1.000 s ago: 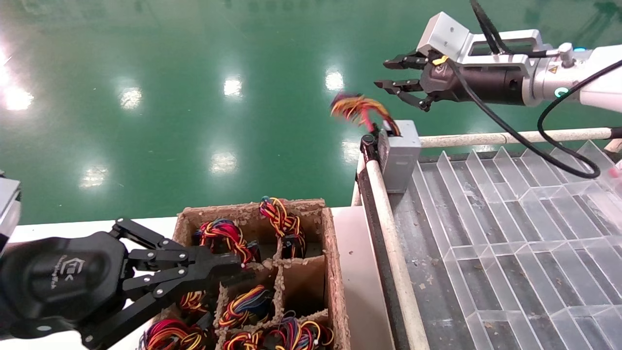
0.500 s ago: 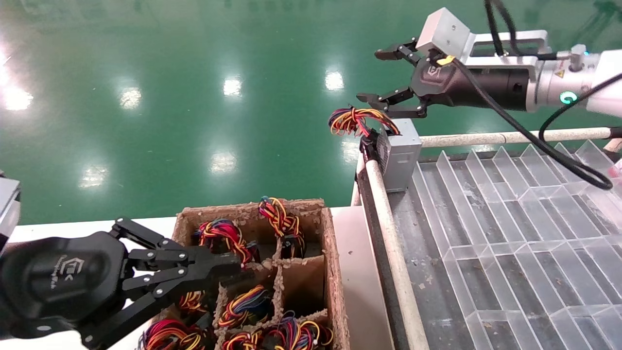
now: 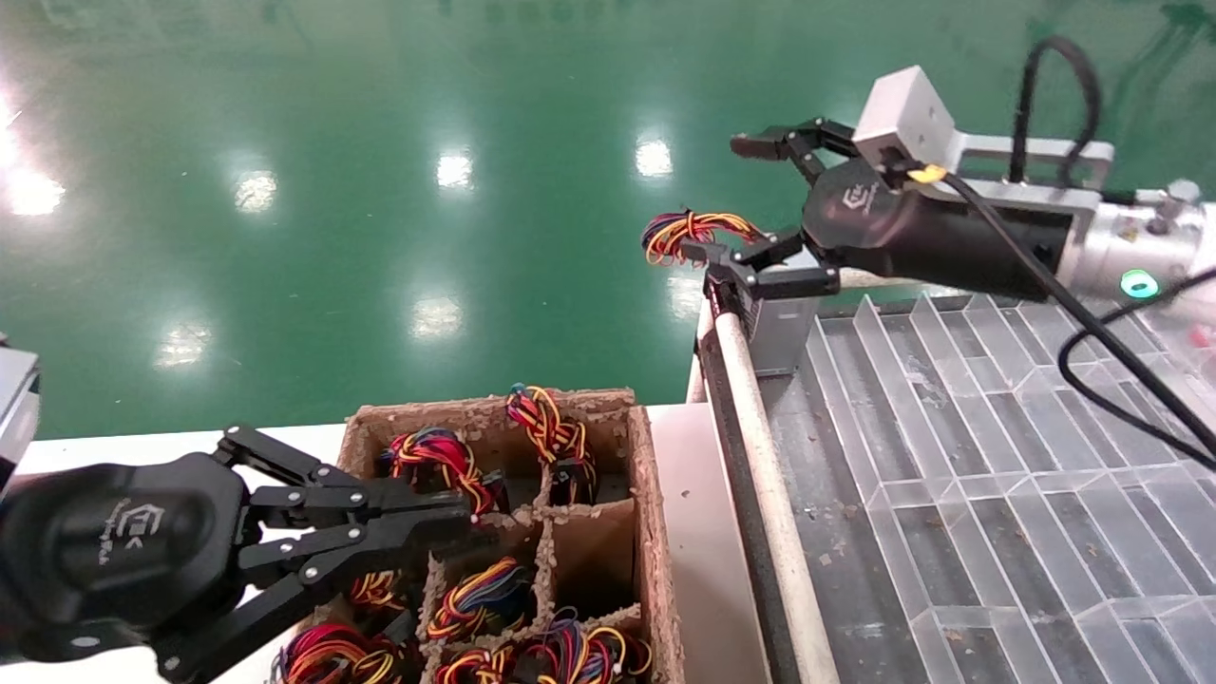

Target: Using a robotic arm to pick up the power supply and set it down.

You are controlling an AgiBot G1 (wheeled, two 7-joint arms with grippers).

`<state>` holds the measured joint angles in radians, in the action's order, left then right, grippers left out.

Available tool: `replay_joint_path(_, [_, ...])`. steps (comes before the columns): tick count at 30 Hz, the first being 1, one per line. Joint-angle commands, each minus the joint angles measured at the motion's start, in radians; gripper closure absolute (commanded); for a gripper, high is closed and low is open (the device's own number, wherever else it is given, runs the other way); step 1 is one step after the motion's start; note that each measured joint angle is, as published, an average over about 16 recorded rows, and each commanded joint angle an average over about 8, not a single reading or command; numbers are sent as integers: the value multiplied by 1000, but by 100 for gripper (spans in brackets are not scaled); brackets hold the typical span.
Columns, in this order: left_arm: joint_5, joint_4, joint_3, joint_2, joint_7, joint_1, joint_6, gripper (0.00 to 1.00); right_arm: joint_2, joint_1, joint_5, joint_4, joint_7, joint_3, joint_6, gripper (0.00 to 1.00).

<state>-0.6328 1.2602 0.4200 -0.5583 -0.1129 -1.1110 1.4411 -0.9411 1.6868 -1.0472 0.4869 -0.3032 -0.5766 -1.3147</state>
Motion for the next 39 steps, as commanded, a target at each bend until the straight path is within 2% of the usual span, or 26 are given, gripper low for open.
replay_joint_path(1, [0, 0, 0, 0, 0, 0, 0, 0, 17, -32, 16, 41, 25, 15, -9, 0])
replay_joint_path(33, [0, 0, 0, 0, 0, 0, 0, 0, 298, -552, 286, 719, 443, 268, -163, 0])
replay_joint_path(39, [0, 0, 0, 0, 0, 0, 0, 0, 335, -621, 322, 809, 494, 301, -184, 0])
